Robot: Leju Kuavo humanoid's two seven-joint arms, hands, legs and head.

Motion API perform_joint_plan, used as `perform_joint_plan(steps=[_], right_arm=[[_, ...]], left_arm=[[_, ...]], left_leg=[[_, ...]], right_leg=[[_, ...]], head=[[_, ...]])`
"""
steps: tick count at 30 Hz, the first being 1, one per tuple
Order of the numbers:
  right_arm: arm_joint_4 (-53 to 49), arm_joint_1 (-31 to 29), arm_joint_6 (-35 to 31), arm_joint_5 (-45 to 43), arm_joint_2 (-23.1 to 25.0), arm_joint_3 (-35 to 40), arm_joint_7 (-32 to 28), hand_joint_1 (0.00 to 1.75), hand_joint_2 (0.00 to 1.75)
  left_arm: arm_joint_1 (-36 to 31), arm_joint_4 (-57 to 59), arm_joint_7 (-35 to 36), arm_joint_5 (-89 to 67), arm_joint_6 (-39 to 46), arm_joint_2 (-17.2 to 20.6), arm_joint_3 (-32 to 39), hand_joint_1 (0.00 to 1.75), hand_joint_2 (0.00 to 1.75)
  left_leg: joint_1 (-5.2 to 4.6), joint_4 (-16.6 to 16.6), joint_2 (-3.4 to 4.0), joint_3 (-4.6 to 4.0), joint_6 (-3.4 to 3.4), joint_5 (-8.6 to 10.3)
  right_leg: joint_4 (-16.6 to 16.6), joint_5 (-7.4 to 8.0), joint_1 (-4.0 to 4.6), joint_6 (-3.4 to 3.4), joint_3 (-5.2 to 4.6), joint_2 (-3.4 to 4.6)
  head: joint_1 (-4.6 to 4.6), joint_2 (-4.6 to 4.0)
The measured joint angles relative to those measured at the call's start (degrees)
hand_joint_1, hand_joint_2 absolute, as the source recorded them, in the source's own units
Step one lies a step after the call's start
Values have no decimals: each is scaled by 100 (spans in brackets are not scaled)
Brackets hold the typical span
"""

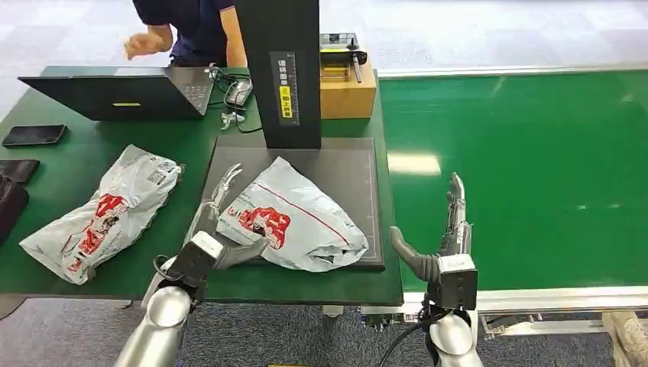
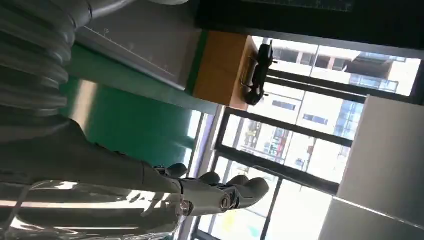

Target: Moved the parcel from conveyor to table for the left to box.

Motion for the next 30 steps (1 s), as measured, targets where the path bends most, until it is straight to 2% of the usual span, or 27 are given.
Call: perform_joint_plan(steps=[4, 16, 30], right_arm=[[-70, 84, 13, -5, 0, -7, -2, 0, 175], [-230, 242, -24, -9, 0, -63, -4, 0, 175], [-442, 422, 11, 30, 0, -116, 4, 0, 175]], left_arm=[[-196, 107, 269, -967, 175, 105, -266, 0, 175], [-1086, 1021, 547, -2383, 280, 245, -1060, 0, 175], [-2081, 2493, 691, -2699, 337, 209, -1748, 0, 175]], left_leg=[[0, 0, 0, 1, 0, 0], [0, 0, 0, 2, -1, 1], [0, 1, 1, 3, -1, 2]], right_leg=[[0, 0, 0, 0, 1, 0], [0, 1, -1, 0, 2, 0], [0, 2, 0, -1, 2, 1]], head=[[2, 0], [2, 0], [2, 0]])
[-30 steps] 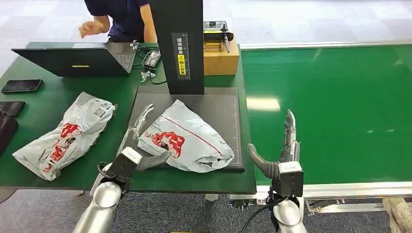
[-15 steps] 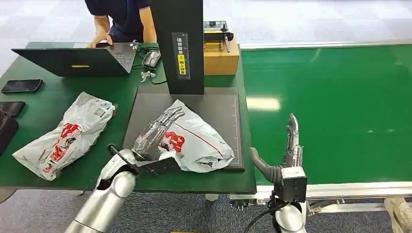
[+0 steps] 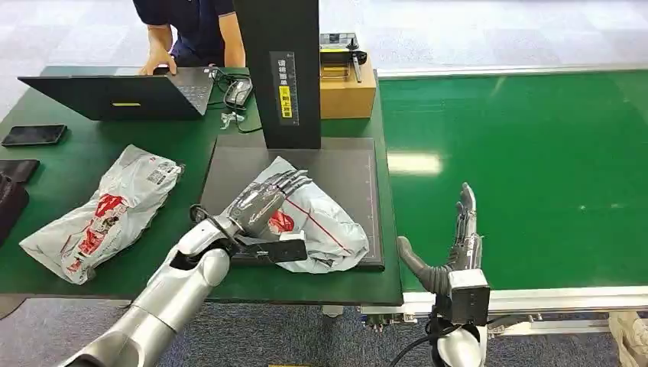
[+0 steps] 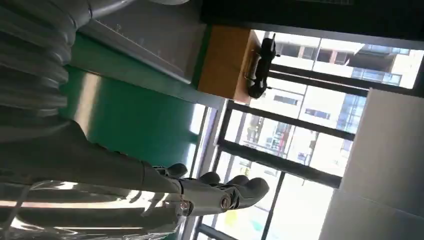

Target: Moved the parcel from conveyor to table for the left to box.

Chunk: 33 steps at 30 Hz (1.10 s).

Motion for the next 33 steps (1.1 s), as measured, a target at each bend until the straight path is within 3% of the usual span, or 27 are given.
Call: perform_joint_plan(steps=[14, 15, 16, 33], right_arm=[[-33, -12, -9, -18, 0, 0, 33, 0, 175], [-33, -12, -15, -18, 0, 0, 33, 0, 175], [-35, -12, -15, -18, 0, 0, 35, 0, 175], [-205, -119, 9, 74, -11, 7, 199, 0, 175]], left_arm=[[-639, 1367, 365, -227, -286, -188, -398, 0, 175], [-664, 1424, 398, -232, -308, -199, -411, 17, 175], [-689, 1478, 420, -234, -326, -210, -414, 175, 175], [-677, 1487, 457, -149, -18, -204, -385, 175, 175]], left_leg=[[0, 0, -1, 15, 0, 0], [0, -1, -1, 19, 0, 0], [0, -1, -1, 23, 0, 0], [0, -2, -1, 64, -1, 1]], right_leg=[[0, 0, 0, 0, 18, -1], [0, 0, 0, 0, 22, -1], [0, 0, 0, 0, 26, -1], [1, 0, 0, -1, 67, -3]], head=[[2, 0], [0, 0], [0, 0], [0, 0]])
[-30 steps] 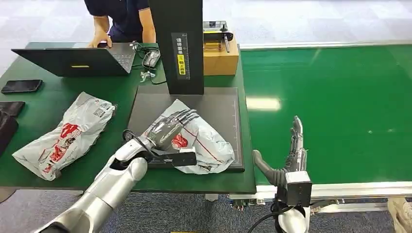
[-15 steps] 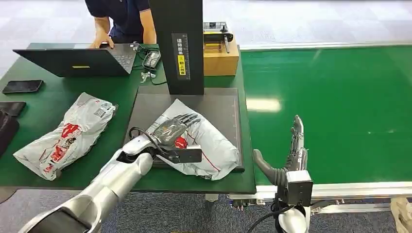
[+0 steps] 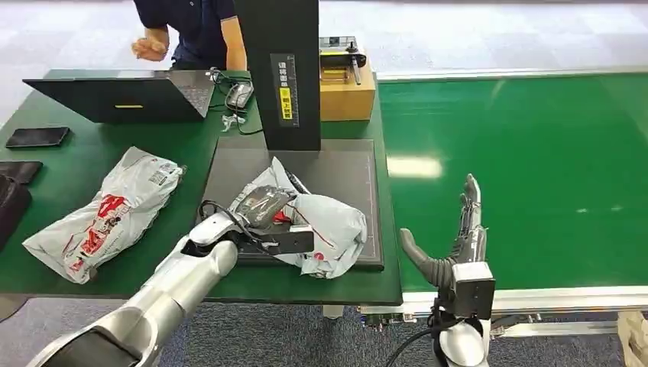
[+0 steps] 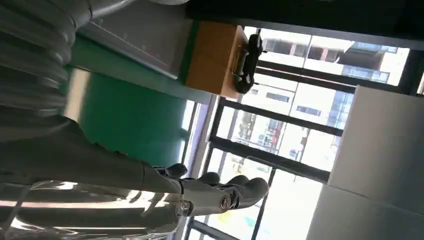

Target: Moved the parcel from conveyor to table for the left to box.

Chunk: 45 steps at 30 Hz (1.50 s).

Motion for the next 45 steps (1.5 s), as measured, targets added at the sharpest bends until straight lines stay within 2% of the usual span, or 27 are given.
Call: perform_joint_plan(steps=[7, 12, 17, 23, 35, 39, 42, 45], right_arm=[[-131, 109, 32, 135, -2, 44, 57, 0, 175], [-276, 164, 175, 225, -2, 44, 160, 0, 175], [-308, 206, 192, 258, 0, 46, 203, 0, 175], [-328, 253, 120, 273, -2, 85, 206, 0, 175], [-400, 433, 66, 188, -2, 162, 192, 0, 175], [-398, 432, 76, 168, -4, 190, 190, 0, 175], [-391, 429, 44, 153, -4, 221, 166, 0, 175], [-376, 422, 15, 103, -4, 267, 142, 0, 175]], left_arm=[[278, -495, 28, -59, 509, 9, 68, 175, 175], [726, -1376, 31, -44, 1047, 48, 247, 175, 175], [1141, -2337, -140, 262, 1592, 79, 457, 175, 175], [1438, -3298, -232, 542, 1745, 160, 673, 175, 175], [1909, -4604, -774, 791, 2982, 359, 811, 175, 175], [2016, -4988, -1297, 640, 3336, 348, 1089, 175, 175], [2120, -5294, -1985, 590, 3351, 142, 1568, 175, 175], [2176, -5663, -2269, 557, 3353, -112, 2045, 175, 175]], left_leg=[[0, 0, 0, -12, 0, -1], [0, 0, 0, -31, 0, -1], [0, 0, 0, -39, 1, -2], [0, 0, 0, -40, 1, -2], [0, 0, 0, -41, 1, -3], [0, 0, 1, -39, 0, -2], [0, 0, 1, -40, 1, -3], [0, 0, 2, -41, 1, -3]], right_leg=[[0, -1, 0, 0, -14, 1], [0, -1, 0, 0, -31, 1], [0, -2, 0, 0, -39, 1], [0, -2, 0, 0, -41, 2], [0, -5, 0, -1, -41, 1], [0, -4, 0, -1, -40, 2], [0, -5, 0, -1, -41, 1], [0, -5, 0, -1, -41, 2]], head=[[2, 0], [2, 0], [-2, 0], [-2, 0], [0, 0], [2, 0], [0, 0], [0, 0]])
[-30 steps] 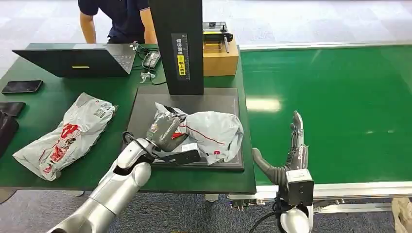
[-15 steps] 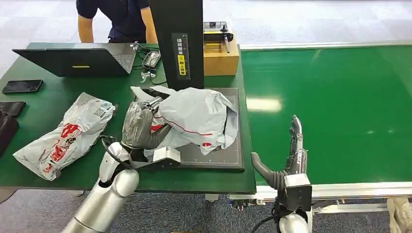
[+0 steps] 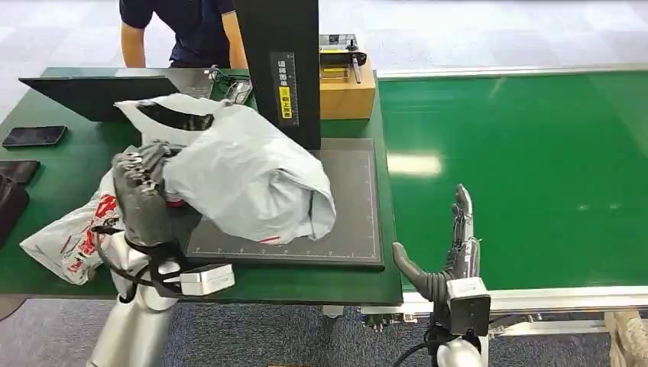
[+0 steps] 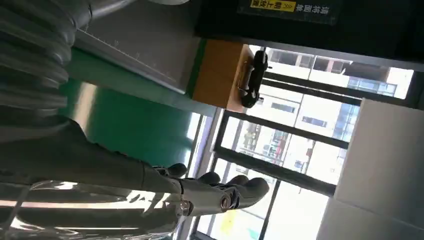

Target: Moved the parcel from conveyor to table for the left to box.

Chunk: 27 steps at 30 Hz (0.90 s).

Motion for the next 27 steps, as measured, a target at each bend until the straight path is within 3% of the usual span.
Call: perform_joint_plan(steps=[11, 12, 16, 19, 27], right_arm=[[177, -287, 79, 4, 0, 129, 77, 0, 175], [195, -311, 74, 15, 2, 149, 87, 0, 175], [262, -360, 44, 114, 4, 201, 111, 0, 175], [319, -382, -22, 195, 15, 234, 107, 0, 175], [369, -378, -144, 203, 33, 260, 103, 0, 175]], left_arm=[[-146, -305, -48, -166, 2, -434, 1269, 175, 175], [-230, -246, 73, -300, 2, -470, 1499, 0, 175], [-704, 477, 1482, -724, -167, -413, 2310, 0, 175], [-1084, 1493, 3433, -796, -472, -47, 2361, 0, 175], [-1667, 3082, 3572, -794, -219, 370, 2169, 0, 175]], left_leg=[[1, 0, 3, 4, -2, 2], [1, 0, 1, 5, -2, 2], [3, 0, 3, 8, -5, 4], [6, -1, -7, 6, -16, 13], [11, 1, -1, -16, -18, 15]], right_leg=[[0, 3, 2, -2, 2, 2], [0, 2, 2, -2, 2, 0], [2, 5, 5, -6, 3, 3], [3, 7, 9, -12, 5, -8], [3, 11, 13, -17, -12, -4]], head=[[0, 0], [2, 0], [-4, 0], [2, 0], [0, 0]])
